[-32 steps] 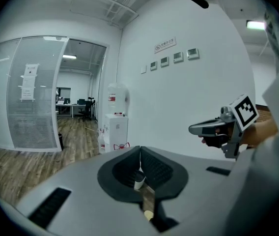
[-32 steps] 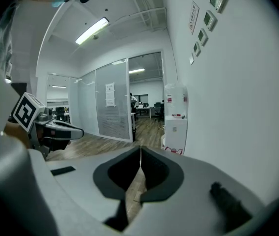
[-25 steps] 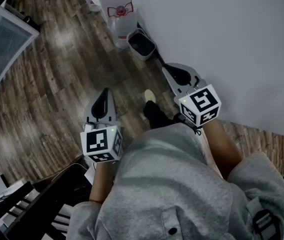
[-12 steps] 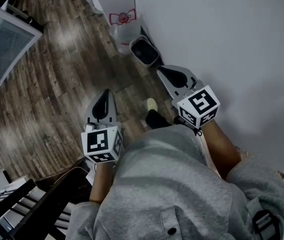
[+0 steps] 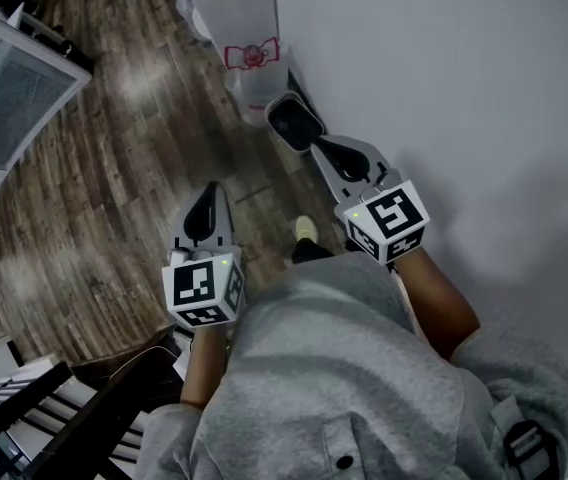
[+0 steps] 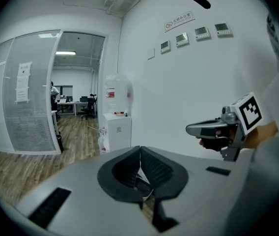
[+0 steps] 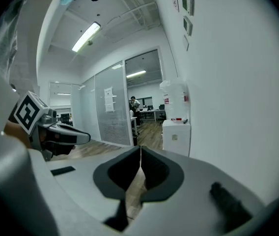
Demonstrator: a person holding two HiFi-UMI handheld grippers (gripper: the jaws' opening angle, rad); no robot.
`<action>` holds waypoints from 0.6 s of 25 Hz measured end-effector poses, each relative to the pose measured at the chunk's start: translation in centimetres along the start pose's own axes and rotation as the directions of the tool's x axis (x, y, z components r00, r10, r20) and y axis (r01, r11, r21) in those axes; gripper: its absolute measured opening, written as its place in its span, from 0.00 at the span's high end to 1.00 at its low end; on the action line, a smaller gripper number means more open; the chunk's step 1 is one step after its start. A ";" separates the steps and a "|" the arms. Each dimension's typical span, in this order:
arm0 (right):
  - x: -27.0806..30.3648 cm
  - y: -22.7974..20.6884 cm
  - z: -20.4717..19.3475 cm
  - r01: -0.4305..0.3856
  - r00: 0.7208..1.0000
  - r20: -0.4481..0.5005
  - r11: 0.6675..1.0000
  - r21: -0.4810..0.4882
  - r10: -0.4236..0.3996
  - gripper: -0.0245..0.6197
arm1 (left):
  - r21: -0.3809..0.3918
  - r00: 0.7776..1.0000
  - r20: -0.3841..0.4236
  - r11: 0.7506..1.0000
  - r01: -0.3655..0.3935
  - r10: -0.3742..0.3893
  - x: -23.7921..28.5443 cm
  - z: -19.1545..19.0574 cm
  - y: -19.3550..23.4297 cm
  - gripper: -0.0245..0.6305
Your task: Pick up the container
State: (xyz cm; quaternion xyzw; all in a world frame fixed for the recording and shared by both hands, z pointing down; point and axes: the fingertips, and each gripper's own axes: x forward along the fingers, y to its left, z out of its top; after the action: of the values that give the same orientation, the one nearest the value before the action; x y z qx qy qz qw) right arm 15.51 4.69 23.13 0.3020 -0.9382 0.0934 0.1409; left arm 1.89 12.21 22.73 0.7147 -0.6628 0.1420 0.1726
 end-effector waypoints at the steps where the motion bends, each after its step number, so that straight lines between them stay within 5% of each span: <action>1: 0.4 -0.4 0.2 -0.002 1.000 0.000 1.000 -0.001 0.002 0.92 | -0.004 1.000 0.001 1.000 -0.004 0.004 0.4 0.3 0.2 0.94; 15: 3.7 -3.4 1.2 -0.047 0.999 -0.014 0.999 -0.024 0.046 0.92 | -0.017 0.999 0.005 0.999 -0.050 0.050 3.5 2.1 0.8 0.94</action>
State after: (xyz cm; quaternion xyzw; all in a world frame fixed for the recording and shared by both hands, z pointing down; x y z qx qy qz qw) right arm 14.40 -0.35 23.52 0.2777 -0.9451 0.0874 0.1484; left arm 1.35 8.05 22.40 0.6968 -0.6820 0.1387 0.1735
